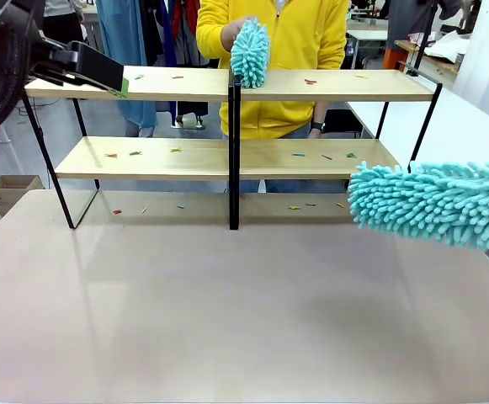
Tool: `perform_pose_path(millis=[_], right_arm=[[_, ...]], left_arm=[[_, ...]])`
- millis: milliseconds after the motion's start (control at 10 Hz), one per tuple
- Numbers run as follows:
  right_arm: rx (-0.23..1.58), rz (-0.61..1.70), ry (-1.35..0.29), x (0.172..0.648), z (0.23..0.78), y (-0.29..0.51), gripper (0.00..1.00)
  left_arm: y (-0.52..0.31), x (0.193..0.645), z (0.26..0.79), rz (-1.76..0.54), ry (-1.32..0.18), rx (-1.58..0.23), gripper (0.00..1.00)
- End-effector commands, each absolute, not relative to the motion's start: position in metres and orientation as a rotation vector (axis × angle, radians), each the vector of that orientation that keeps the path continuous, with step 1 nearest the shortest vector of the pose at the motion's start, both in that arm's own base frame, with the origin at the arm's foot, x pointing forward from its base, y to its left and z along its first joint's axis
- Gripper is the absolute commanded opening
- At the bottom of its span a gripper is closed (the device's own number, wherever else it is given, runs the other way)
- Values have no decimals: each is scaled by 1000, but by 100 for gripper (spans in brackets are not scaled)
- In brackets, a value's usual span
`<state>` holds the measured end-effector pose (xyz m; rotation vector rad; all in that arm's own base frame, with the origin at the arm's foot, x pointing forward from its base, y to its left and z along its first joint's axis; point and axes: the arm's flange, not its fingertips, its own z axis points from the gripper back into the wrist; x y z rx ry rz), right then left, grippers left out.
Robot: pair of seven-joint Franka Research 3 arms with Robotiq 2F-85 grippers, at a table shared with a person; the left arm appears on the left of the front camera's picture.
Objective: Clean the shelves.
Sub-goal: Clean a randomly selected level of the Shelf with the Duster.
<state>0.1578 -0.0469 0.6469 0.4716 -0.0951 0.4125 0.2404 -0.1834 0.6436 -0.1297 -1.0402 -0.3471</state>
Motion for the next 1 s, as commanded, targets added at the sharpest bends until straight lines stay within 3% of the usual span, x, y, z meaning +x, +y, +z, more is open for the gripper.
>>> perform_pose_path(millis=[0,200,400,500,700,900], right_arm=[[452,458,-95,177,639,-29,12],[489,454,-137,230,611,-6,12],[517,398,-225,238,609,-21,12],[545,376,-208,221,616,-46,12],[695,450,77,168,622,-90,12],[683,496,107,103,630,-124,12]], left_arm=[[-182,239,642,-344,-1042,-128,100],[-182,239,642,-344,-1042,-128,100],[-182,239,642,-344,-1042,-128,100],[-182,239,642,-344,-1042,-128,100],[-182,239,642,-344,-1042,-128,100],[-182,239,642,-344,-1042,-128,100]])
